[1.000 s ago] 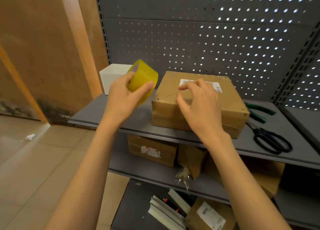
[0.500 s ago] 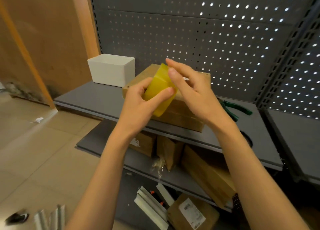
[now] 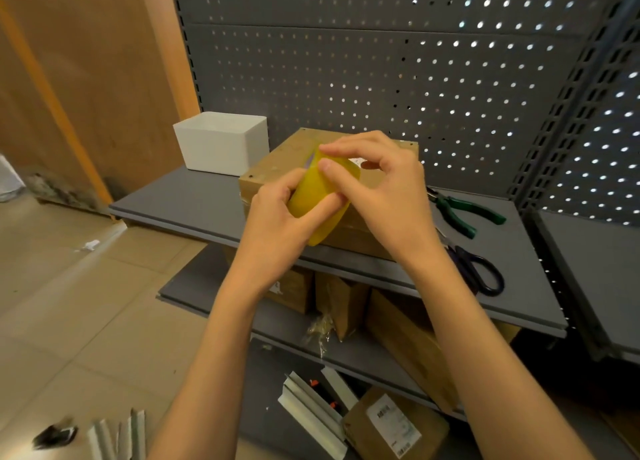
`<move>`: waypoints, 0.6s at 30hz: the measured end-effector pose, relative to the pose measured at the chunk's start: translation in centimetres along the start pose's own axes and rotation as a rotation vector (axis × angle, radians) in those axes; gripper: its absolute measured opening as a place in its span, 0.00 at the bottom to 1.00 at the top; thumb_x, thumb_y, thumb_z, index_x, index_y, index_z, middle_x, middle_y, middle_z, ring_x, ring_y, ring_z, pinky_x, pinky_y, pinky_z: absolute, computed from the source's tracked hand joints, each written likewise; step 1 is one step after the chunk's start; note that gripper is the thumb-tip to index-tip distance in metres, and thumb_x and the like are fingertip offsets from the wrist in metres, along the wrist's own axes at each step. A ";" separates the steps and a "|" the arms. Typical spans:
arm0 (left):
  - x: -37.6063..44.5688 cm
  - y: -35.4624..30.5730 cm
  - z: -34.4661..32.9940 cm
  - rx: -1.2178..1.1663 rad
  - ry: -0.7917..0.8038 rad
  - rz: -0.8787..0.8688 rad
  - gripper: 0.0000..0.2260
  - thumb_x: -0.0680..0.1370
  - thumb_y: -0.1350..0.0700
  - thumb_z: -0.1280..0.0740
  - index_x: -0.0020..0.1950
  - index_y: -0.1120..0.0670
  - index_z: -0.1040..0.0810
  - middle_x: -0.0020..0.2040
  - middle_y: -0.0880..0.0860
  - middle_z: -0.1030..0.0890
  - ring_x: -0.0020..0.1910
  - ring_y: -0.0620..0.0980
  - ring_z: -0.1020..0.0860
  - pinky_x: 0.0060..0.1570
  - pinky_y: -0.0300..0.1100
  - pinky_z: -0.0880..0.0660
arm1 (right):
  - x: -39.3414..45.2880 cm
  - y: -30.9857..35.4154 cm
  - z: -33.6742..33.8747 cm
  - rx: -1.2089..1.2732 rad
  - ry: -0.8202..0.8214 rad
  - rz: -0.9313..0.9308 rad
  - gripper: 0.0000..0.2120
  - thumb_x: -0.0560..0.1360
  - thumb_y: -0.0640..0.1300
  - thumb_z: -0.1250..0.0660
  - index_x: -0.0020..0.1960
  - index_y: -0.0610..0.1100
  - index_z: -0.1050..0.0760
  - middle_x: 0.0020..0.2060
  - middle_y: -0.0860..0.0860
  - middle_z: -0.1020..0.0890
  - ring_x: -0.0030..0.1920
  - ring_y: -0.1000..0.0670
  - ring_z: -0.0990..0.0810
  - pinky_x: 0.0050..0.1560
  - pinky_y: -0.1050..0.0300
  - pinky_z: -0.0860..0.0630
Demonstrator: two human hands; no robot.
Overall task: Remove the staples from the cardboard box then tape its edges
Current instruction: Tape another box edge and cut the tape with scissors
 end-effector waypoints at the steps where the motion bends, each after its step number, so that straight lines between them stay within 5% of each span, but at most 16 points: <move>1: 0.0 0.1 0.0 0.008 0.011 -0.001 0.13 0.73 0.47 0.33 0.55 0.48 0.22 0.46 0.46 0.18 0.45 0.42 0.21 0.41 0.34 0.24 | 0.1 0.0 -0.1 0.004 -0.027 -0.003 0.05 0.73 0.43 0.30 0.48 0.46 0.18 0.45 0.53 0.18 0.48 0.59 0.23 0.47 0.72 0.31; 8: 0.0 0.3 0.3 0.017 0.019 0.006 0.12 0.74 0.46 0.33 0.52 0.51 0.21 0.43 0.48 0.19 0.42 0.44 0.21 0.39 0.39 0.24 | 0.0 0.6 -1.1 0.022 -0.035 -0.002 0.02 0.75 0.39 0.33 0.46 0.43 0.21 0.42 0.51 0.19 0.44 0.57 0.23 0.45 0.67 0.29; 12: 0.5 -0.1 1.1 -0.169 0.055 0.069 0.09 0.74 0.48 0.34 0.49 0.50 0.20 0.42 0.50 0.17 0.41 0.44 0.20 0.40 0.34 0.24 | -0.6 1.2 -1.7 0.216 -0.027 -0.020 0.03 0.76 0.37 0.35 0.48 0.40 0.23 0.43 0.51 0.20 0.45 0.56 0.23 0.45 0.67 0.27; 18: 0.7 -0.4 1.3 -0.071 0.042 0.028 0.13 0.73 0.46 0.33 0.50 0.54 0.20 0.43 0.55 0.18 0.42 0.54 0.20 0.41 0.49 0.23 | 0.1 1.4 -1.8 0.220 -0.087 -0.020 0.02 0.76 0.37 0.36 0.47 0.40 0.25 0.39 0.53 0.22 0.42 0.57 0.24 0.44 0.65 0.28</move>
Point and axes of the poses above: each hand's wrist, its own x-axis towards the middle knuckle, its own z-axis out of the back of the hand, y = z × x, the point moved 1 cm from there along x, towards the middle knuckle
